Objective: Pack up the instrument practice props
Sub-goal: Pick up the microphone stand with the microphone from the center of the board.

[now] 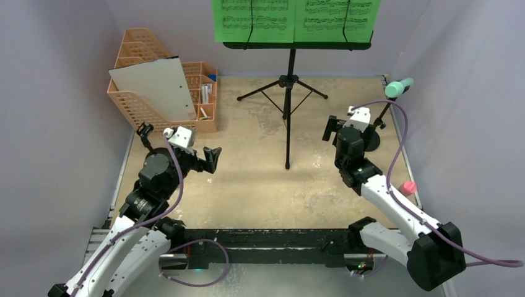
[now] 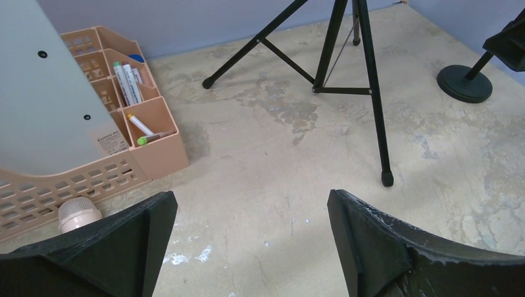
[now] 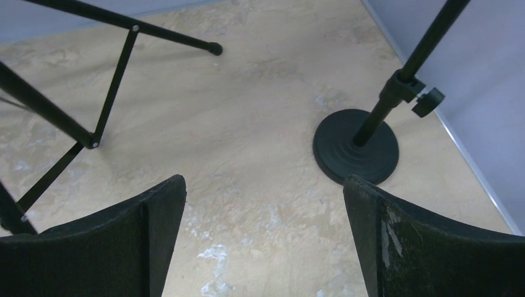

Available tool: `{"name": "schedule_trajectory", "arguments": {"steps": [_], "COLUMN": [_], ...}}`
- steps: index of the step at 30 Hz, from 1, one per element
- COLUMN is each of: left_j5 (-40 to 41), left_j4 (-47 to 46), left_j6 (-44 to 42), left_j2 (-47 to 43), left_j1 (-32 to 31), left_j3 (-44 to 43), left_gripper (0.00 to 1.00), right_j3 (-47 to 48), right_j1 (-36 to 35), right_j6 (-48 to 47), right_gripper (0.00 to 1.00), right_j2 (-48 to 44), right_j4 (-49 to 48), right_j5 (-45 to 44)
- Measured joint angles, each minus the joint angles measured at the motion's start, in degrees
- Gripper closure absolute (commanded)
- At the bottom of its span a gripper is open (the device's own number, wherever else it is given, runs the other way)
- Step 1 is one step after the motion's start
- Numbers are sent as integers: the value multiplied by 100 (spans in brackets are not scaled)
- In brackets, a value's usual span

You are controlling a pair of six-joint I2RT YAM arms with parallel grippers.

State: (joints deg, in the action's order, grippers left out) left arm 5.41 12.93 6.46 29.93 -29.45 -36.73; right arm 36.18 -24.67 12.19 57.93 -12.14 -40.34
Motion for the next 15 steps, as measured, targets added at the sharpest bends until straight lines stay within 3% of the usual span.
{"name": "schedule_trajectory", "arguments": {"steps": [15], "left_j5": [-7], "left_j4": [0], "left_j6": [-2], "left_j2": [-79], "left_j1": [-146], "left_j3": [20], "left_gripper": [1], "right_j3": [85], "right_j1": [472], "right_j6": [-216], "right_gripper": [1], "right_j2": [61], "right_j4": [249], "right_j5": [-24]}}
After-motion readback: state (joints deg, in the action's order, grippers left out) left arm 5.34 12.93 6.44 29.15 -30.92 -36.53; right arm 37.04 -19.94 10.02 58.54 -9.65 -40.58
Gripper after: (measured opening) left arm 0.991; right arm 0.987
